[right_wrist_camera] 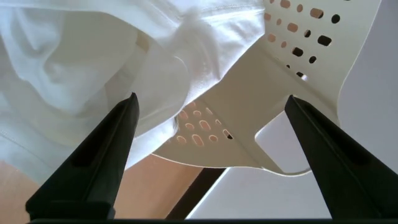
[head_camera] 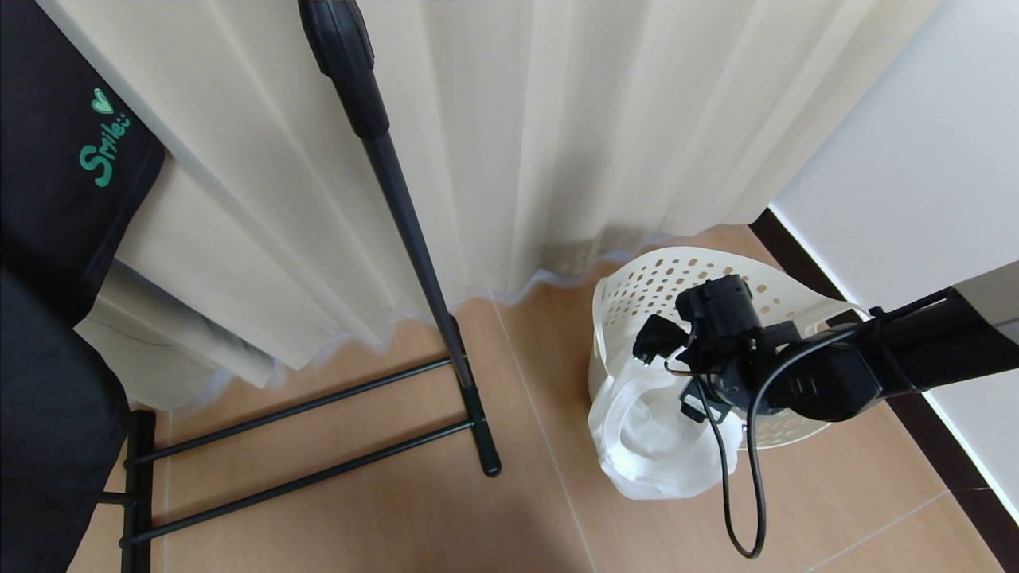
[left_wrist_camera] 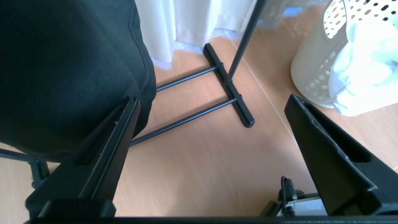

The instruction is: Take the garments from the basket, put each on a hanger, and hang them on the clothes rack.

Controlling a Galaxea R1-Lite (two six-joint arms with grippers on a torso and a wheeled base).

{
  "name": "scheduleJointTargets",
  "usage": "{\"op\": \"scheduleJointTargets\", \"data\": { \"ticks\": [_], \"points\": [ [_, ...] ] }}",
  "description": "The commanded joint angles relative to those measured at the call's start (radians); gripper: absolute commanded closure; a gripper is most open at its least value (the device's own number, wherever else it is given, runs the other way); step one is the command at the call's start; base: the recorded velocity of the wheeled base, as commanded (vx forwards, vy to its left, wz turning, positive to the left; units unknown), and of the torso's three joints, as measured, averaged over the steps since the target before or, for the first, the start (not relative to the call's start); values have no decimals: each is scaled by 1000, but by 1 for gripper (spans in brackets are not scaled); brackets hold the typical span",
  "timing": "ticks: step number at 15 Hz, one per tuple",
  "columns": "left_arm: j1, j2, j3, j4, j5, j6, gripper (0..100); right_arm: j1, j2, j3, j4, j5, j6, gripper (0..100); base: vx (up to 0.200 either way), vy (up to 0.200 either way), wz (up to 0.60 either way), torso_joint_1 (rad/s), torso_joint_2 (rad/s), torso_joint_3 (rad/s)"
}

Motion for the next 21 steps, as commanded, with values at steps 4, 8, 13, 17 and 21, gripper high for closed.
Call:
{"op": "scheduleJointTargets", "data": {
  "ticks": [4,8,13,17,21],
  "points": [
    [0,0,0,0,0,-1,0,2,97,-21,-30,-27,0,0,0,0,0,0,0,0],
    [0,0,0,0,-1,-1,0,-1,143,-30,-79,-29,-14,0,0,0,0,0,0,0],
    [0,0,0,0,0,-3,0,-19,191,-76,-85,-63,-14,0,0,0,0,0,0,0],
    [0,0,0,0,0,-3,0,-27,219,-101,-121,-90,-14,0,0,0,0,0,0,0],
    [0,0,0,0,0,-4,0,-35,240,-132,-130,-113,-14,0,0,0,0,0,0,0]
  ]
}}
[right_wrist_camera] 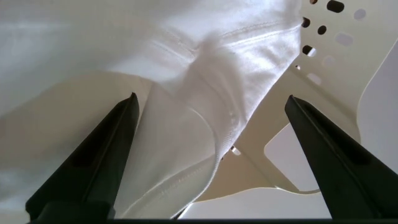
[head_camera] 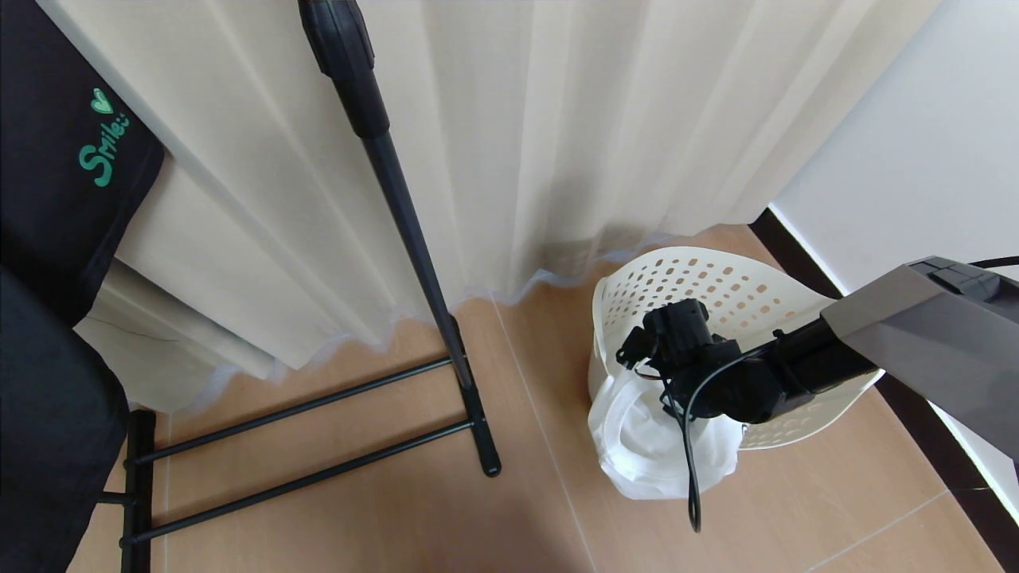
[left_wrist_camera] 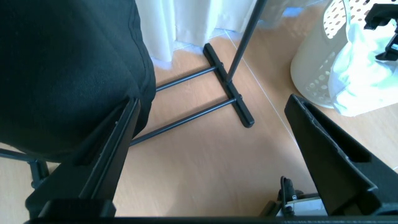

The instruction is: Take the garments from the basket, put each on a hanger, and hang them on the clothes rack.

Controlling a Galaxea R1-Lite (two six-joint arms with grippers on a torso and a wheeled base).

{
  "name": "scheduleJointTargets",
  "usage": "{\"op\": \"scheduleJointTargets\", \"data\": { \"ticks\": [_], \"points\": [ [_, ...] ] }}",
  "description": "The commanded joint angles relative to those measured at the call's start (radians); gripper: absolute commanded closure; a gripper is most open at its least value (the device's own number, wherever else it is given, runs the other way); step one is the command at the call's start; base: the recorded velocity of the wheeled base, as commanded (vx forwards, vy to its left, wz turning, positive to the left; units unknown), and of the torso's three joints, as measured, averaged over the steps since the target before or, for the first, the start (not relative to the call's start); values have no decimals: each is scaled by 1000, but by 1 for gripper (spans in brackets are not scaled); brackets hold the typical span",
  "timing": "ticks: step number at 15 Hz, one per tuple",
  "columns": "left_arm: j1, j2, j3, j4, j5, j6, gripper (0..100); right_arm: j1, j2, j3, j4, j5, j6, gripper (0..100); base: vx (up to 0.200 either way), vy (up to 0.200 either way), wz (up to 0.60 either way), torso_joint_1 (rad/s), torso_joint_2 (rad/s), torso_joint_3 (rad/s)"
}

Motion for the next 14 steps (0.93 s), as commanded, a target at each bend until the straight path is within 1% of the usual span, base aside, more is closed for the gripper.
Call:
{"op": "scheduleJointTargets", "data": {
  "ticks": [1,10,11,14],
  "points": [
    [0,0,0,0,0,1,0,-6,18,-18,-3,-1,0,0,0,0,0,0,0,0],
    [0,0,0,0,0,0,0,-30,29,-44,-3,-12,0,0,0,0,0,0,0,0],
    [0,0,0,0,0,0,0,-35,32,-52,-3,-12,0,100,0,0,0,0,0,0],
    [0,0,0,0,0,0,0,-36,47,-76,-3,-14,0,100,0,0,0,0,0,0]
  ]
}}
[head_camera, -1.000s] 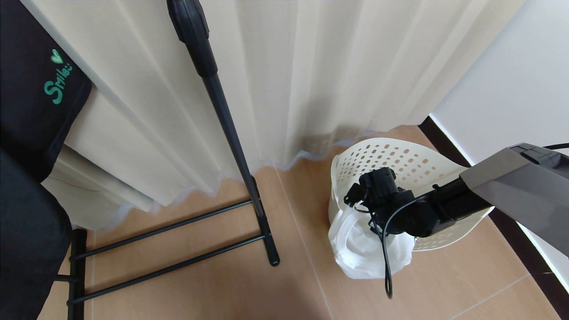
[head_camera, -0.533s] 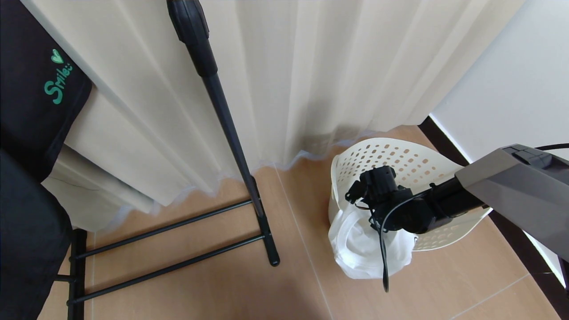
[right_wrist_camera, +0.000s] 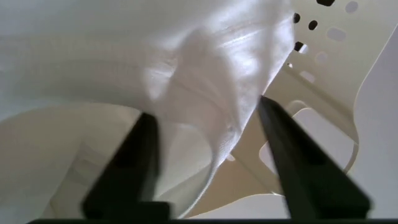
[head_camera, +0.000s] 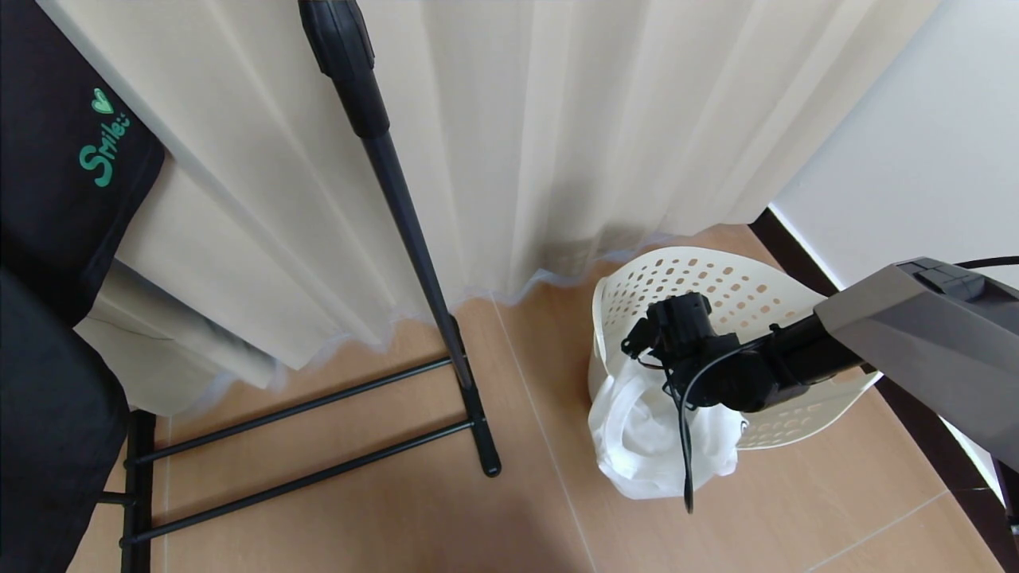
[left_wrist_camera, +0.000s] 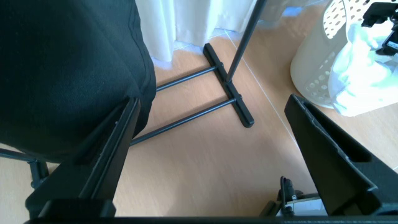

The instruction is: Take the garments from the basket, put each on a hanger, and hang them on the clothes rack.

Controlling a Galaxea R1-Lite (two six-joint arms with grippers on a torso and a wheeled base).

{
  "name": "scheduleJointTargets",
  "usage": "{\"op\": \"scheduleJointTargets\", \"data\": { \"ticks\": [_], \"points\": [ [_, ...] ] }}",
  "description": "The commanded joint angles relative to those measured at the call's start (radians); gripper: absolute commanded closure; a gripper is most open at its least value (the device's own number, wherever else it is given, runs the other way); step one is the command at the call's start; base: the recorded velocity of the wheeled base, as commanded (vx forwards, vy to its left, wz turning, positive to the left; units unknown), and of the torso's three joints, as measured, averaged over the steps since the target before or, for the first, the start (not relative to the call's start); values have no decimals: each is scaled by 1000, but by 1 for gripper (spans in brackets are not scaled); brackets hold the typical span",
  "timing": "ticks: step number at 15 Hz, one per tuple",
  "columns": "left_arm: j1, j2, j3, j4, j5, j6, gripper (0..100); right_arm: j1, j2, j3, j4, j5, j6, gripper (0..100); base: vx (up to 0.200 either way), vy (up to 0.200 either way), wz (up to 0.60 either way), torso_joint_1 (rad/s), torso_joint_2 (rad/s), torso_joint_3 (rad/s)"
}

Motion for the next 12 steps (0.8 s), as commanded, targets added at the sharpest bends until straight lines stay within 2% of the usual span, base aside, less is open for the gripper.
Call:
{"op": "scheduleJointTargets", "data": {
  "ticks": [1,4,8,12],
  "points": [
    [0,0,0,0,0,1,0,-1,6,-10,-1,0,2,100,0,0,0,0,0,0],
    [0,0,0,0,0,1,0,1,-9,-5,-1,1,6,100,0,0,0,0,0,0],
    [0,0,0,0,0,0,0,11,-163,64,-3,9,40,100,0,0,0,0,0,0],
    [0,0,0,0,0,1,0,87,-431,237,0,44,138,100,0,0,0,0,0,0]
  ]
}}
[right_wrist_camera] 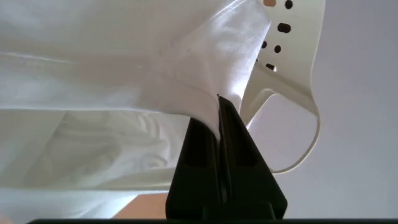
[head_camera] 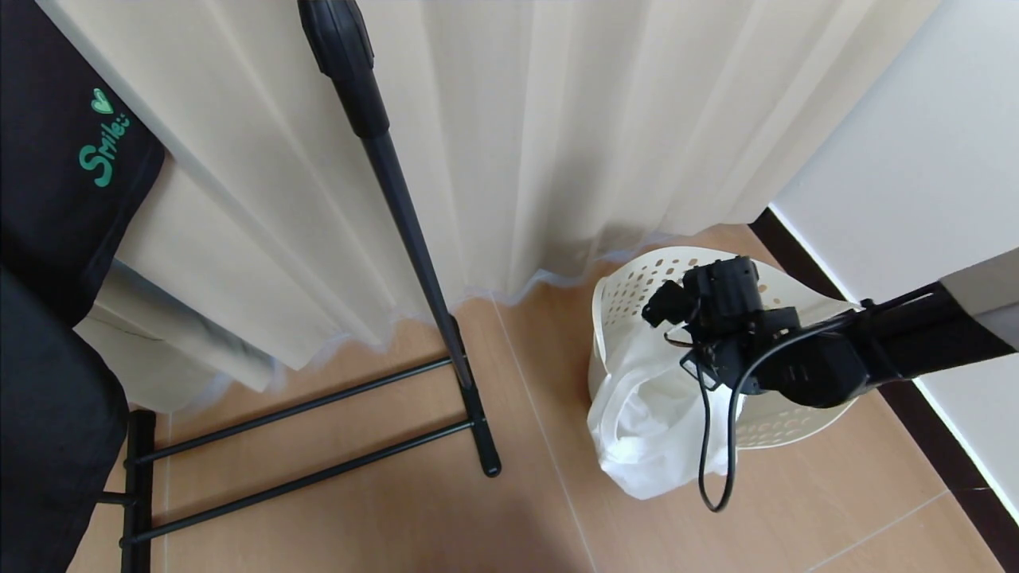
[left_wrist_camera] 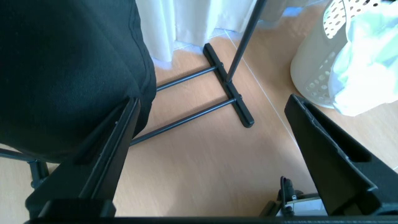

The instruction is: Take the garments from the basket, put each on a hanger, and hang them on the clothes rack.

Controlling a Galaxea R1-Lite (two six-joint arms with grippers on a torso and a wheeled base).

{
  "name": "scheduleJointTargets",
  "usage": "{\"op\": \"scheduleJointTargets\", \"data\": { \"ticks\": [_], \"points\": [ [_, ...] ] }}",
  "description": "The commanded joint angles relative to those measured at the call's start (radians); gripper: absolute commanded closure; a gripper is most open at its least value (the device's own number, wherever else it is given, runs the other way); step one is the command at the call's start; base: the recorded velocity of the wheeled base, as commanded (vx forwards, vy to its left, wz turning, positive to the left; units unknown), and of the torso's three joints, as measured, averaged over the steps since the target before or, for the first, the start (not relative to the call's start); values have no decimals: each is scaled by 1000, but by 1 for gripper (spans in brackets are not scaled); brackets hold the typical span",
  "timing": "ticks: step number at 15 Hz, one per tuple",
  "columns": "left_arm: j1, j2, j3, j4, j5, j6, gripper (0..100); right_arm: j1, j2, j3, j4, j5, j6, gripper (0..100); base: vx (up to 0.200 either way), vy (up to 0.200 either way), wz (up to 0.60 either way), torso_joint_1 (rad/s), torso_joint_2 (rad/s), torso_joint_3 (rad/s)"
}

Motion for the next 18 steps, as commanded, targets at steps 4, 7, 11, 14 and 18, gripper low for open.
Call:
{"op": "scheduleJointTargets", "data": {
  "ticks": [4,7,11,14,18],
  "points": [
    [0,0,0,0,0,3,0,134,-391,223,9,20,122,100,0,0,0,0,0,0],
    [0,0,0,0,0,4,0,222,-509,293,0,26,229,100,0,0,0,0,0,0],
    [0,0,0,0,0,4,0,285,-594,414,-11,49,384,100,0,0,0,0,0,0],
    [-3,0,0,1,0,4,0,282,-614,484,-151,112,421,100,0,0,0,1,1,32],
    [-1,0,0,1,0,4,0,280,-620,493,-157,113,415,100,0,0,0,2,2,168]
  ]
}}
